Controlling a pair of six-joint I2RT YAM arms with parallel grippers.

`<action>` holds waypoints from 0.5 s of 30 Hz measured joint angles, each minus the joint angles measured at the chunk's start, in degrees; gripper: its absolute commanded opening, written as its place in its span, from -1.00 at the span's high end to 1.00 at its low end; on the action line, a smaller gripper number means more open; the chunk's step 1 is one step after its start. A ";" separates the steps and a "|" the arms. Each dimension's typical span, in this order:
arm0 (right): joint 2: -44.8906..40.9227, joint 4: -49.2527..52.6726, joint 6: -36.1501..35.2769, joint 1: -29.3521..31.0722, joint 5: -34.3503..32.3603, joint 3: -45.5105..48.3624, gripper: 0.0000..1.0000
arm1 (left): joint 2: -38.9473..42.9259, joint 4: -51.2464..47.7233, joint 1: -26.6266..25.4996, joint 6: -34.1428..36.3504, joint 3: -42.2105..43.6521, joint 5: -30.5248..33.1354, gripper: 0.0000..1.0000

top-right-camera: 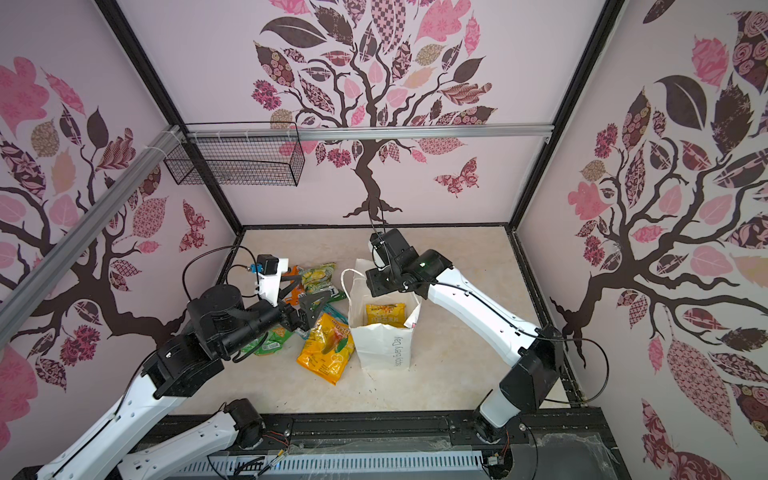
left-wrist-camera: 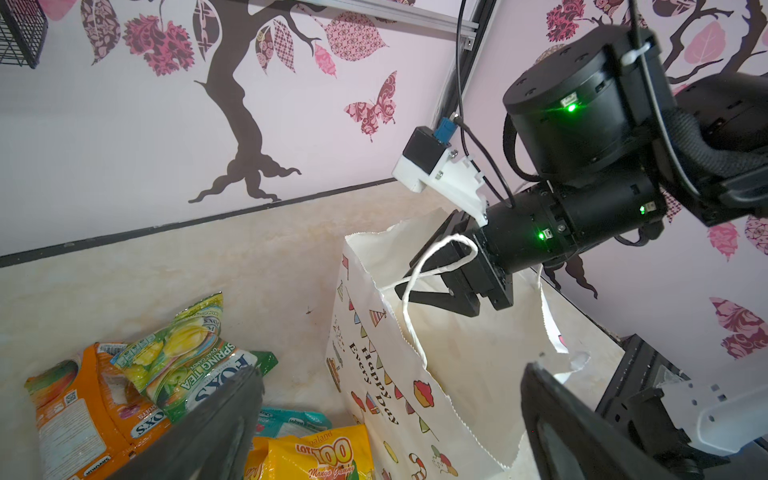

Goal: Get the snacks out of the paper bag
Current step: 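Lower the open right gripper into the paper bag toward the yellow packet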

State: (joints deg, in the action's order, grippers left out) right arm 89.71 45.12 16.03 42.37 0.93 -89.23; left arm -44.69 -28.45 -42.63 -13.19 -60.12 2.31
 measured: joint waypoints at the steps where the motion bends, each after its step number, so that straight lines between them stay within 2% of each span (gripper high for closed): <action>1: 0.00 0.17 -0.02 0.04 0.39 0.76 -0.07 | -0.04 0.00 0.02 0.00 0.00 0.00 -0.97; 6: 0.04 1.29 -0.44 0.37 1.51 3.34 -0.08 | -0.04 0.02 0.02 0.00 0.00 0.00 -0.97; 10: 1.33 1.92 -0.98 1.27 1.95 3.87 -0.22 | -0.02 0.00 0.00 0.02 0.00 -0.02 -0.96; 15: 4.02 3.06 -2.05 2.54 2.12 5.11 -0.27 | 0.17 -0.13 0.00 0.57 0.00 -0.02 -0.97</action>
State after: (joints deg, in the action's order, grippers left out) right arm 93.73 48.18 13.98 44.91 3.05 -84.12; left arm -44.51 -28.58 -42.63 -12.62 -60.12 2.28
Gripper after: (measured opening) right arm 0.625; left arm 0.985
